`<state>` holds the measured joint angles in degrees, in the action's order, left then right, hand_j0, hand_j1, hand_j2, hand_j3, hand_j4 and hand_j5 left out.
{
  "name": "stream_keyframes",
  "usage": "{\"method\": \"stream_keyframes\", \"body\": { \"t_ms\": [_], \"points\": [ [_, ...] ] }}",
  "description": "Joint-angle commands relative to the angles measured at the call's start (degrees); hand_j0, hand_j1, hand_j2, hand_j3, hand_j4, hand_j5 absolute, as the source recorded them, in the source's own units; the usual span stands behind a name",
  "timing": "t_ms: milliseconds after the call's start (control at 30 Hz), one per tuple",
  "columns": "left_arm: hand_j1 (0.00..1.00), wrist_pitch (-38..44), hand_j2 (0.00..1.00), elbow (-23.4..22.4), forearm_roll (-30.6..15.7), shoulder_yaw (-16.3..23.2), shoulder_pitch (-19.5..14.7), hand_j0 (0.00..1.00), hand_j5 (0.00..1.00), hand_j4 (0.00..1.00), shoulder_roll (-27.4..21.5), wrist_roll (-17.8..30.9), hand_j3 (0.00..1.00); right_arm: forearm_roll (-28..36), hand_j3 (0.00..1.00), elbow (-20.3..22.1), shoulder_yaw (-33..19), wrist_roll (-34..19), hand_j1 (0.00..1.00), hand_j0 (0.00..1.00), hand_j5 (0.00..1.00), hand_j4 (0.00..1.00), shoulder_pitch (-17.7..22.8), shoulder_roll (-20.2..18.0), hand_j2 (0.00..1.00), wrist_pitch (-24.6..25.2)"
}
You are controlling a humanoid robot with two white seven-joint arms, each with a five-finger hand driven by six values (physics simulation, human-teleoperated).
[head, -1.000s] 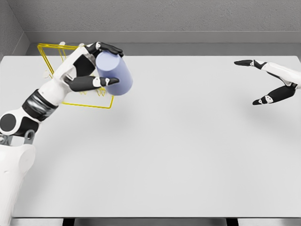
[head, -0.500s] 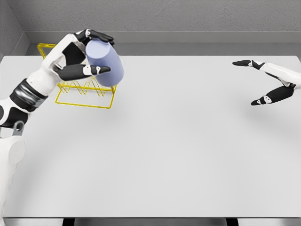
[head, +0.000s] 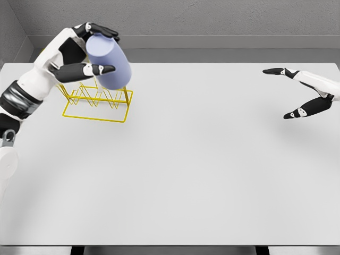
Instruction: Place the cup on the cup holder with both arms
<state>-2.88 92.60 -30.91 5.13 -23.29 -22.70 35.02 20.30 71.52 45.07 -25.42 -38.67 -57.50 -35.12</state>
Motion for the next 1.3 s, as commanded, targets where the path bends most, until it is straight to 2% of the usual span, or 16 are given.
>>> {"method": "stream_keyframes", "body": {
  "t_ms": [0,800,1267],
  "points": [
    [0.54,0.1,0.54,0.0,-0.7,-0.5,0.0,0.54,0.54,0.54,-1.1,0.0,0.54,0.4,1.00,0.0,-0.1,0.0,1.00,1.00,1.00,1.00,0.0,-0.1,1.00,0.1],
    [0.54,3.2,0.54,-0.7,-0.9,-0.9,0.5,0.54,0.54,0.54,-4.6,0.0,0.54,0.4,1.00,0.0,-0.1,0.0,1.00,1.00,1.00,1.00,0.1,-0.1,1.00,0.1],
    [0.54,4.5,0.54,-1.7,-0.9,-1.5,0.4,0.54,0.54,0.54,-4.8,0.0,0.54,0.4,1.00,0.0,-0.1,0.0,1.00,1.00,1.00,1.00,0.1,-0.1,1.00,0.1]
  ]
}}
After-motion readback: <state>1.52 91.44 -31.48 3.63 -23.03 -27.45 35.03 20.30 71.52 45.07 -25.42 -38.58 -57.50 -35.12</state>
